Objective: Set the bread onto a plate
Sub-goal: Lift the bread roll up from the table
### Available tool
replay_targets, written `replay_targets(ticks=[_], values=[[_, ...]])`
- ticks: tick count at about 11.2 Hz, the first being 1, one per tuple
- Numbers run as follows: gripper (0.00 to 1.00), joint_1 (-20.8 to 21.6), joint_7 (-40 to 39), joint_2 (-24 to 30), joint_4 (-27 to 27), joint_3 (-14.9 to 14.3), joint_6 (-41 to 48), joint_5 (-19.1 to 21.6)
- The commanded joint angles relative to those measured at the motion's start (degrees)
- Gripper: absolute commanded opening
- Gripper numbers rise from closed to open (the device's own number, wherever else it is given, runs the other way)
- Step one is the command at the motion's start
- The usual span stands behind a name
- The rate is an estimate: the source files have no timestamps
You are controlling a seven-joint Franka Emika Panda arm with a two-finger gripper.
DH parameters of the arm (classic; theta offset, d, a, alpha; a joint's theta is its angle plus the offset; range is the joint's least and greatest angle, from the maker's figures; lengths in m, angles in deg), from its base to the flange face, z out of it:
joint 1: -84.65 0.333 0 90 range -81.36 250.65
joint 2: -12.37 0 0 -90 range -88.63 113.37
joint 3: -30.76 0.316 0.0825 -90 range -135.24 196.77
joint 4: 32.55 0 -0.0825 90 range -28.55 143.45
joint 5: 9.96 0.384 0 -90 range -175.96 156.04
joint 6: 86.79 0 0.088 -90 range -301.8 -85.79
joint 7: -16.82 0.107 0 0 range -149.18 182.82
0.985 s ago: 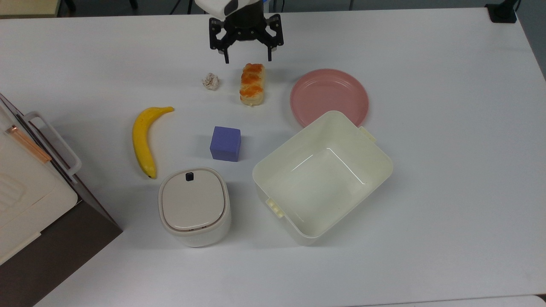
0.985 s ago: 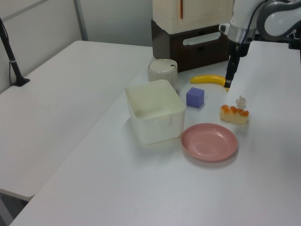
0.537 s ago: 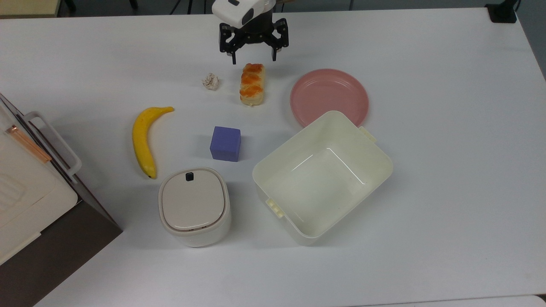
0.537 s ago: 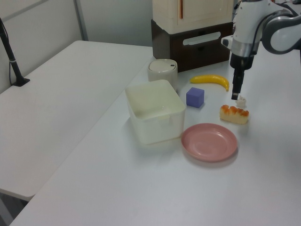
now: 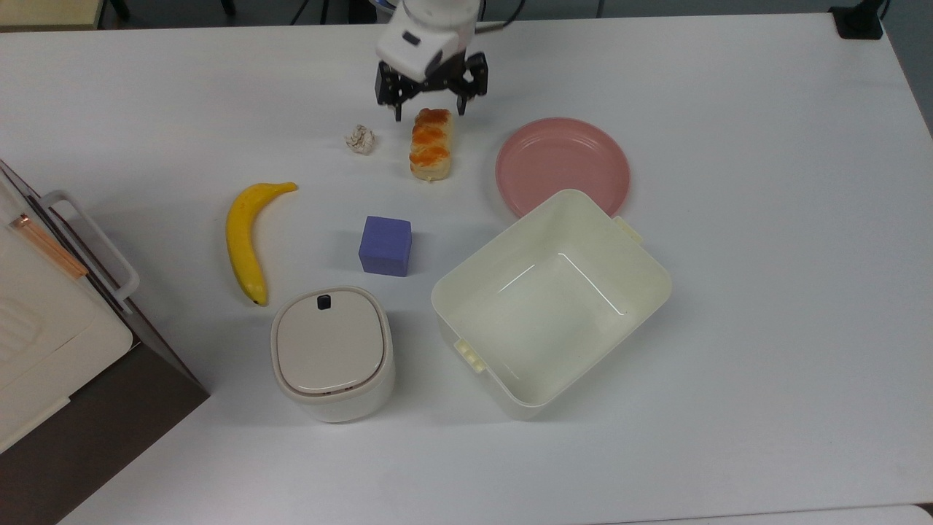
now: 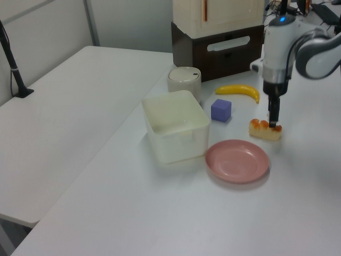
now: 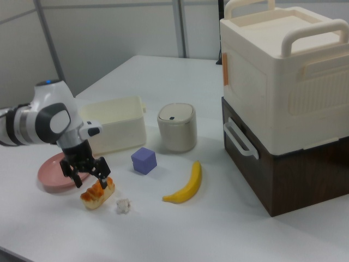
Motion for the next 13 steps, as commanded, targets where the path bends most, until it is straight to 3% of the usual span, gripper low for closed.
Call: replay_targets(ticks=[1, 4, 5, 6, 7, 8, 11, 13], values=[[1.0, 1.81, 4.97, -6.17, -1.85, -0.38, -2.21, -5.8], [1.0, 1.72, 5.24, -8.81, -3.18, -0.38, -2.2, -6.59], [0.9, 1.64, 5.33, -8.9, -3.44, -0.38, -2.2, -7.3], [0.47, 1.64, 5.51, -8.82, -3.53, -0.38, -2.2, -7.3], [0.12, 1.64, 6.46, -8.82, -3.88, -0.38, -2.2, -7.3], [0.0, 1.64, 6.65, -8.73, -4.49, -0.38, -2.2, -7.48], [0.0, 1.2, 4.55, -7.59, -7.39, -0.38, -1.41, -7.39], [0.0, 1.11, 1.57, -7.67, -13.52, -0.38, 4.61, -5.56]])
